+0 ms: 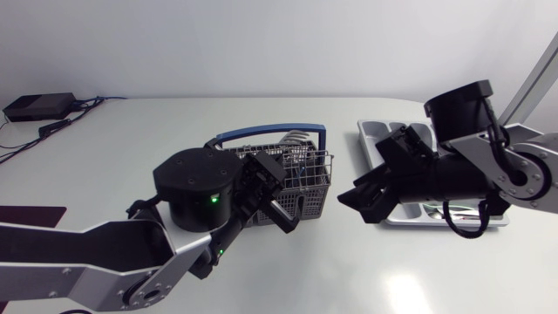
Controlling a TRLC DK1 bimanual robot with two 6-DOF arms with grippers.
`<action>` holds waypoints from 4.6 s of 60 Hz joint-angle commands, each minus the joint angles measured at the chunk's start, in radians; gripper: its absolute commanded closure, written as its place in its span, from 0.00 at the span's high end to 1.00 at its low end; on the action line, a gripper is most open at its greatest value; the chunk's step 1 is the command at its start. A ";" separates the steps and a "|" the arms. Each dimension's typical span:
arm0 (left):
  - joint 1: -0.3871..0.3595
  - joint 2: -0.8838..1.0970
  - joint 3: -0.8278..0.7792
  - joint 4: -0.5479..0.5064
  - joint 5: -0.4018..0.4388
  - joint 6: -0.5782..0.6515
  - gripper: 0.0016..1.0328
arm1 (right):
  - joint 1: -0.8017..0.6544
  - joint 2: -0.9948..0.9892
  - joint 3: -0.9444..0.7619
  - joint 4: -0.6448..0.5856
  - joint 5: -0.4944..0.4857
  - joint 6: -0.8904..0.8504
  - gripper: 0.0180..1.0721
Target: Unload the cutlery basket into the drawer organizer.
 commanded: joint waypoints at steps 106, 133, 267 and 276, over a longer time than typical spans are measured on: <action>-0.096 0.134 -0.038 0.250 -0.029 0.089 0.03 | 0.055 0.599 0.468 0.061 -0.274 0.144 0.05; -0.116 0.137 -0.005 0.276 -0.064 0.154 0.03 | 0.044 0.632 0.469 0.041 -0.264 0.149 0.05; 0.106 -0.073 0.123 -0.359 0.358 -0.055 0.94 | 0.047 0.346 0.340 -0.012 -0.251 0.120 0.67; 0.149 -0.145 0.095 -0.443 0.434 -0.040 0.94 | 0.035 0.213 0.284 -0.017 -0.213 0.098 0.67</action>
